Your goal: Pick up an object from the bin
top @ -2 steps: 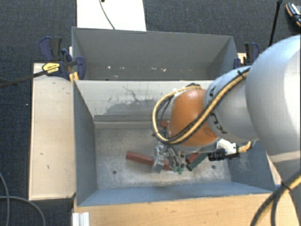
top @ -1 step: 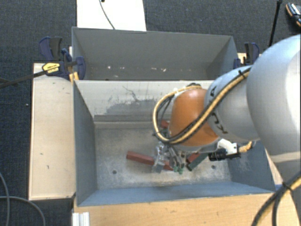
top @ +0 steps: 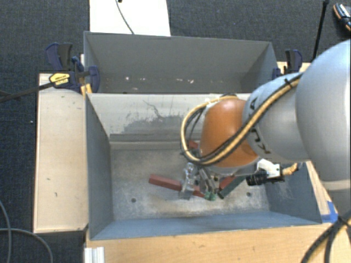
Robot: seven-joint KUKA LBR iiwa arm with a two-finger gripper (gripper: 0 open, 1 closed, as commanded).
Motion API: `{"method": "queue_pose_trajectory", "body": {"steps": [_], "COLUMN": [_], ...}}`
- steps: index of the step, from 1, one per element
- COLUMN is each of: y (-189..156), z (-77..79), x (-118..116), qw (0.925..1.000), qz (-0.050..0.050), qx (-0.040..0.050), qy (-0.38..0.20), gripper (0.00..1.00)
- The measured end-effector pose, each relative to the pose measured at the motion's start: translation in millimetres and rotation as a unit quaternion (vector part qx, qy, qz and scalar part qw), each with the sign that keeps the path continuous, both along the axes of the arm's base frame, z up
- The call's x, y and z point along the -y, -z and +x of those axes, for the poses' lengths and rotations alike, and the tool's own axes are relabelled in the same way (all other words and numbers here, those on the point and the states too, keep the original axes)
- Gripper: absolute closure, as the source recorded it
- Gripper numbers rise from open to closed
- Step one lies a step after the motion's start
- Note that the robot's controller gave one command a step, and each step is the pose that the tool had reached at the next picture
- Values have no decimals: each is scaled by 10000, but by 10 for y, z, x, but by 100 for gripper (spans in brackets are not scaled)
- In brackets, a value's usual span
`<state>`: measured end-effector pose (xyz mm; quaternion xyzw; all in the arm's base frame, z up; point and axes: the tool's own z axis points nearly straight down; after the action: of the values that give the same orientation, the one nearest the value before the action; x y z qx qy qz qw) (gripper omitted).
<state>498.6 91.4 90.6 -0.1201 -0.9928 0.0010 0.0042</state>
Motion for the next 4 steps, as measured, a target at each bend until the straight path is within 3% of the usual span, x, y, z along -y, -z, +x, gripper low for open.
{"method": "queue_pose_trajectory", "body": {"steps": [4], "y": [-541], "z": [29], "x": [-5], "qw": [10000], "qz": [8], "qx": [51], "qy": [4], "gripper": [100]}}
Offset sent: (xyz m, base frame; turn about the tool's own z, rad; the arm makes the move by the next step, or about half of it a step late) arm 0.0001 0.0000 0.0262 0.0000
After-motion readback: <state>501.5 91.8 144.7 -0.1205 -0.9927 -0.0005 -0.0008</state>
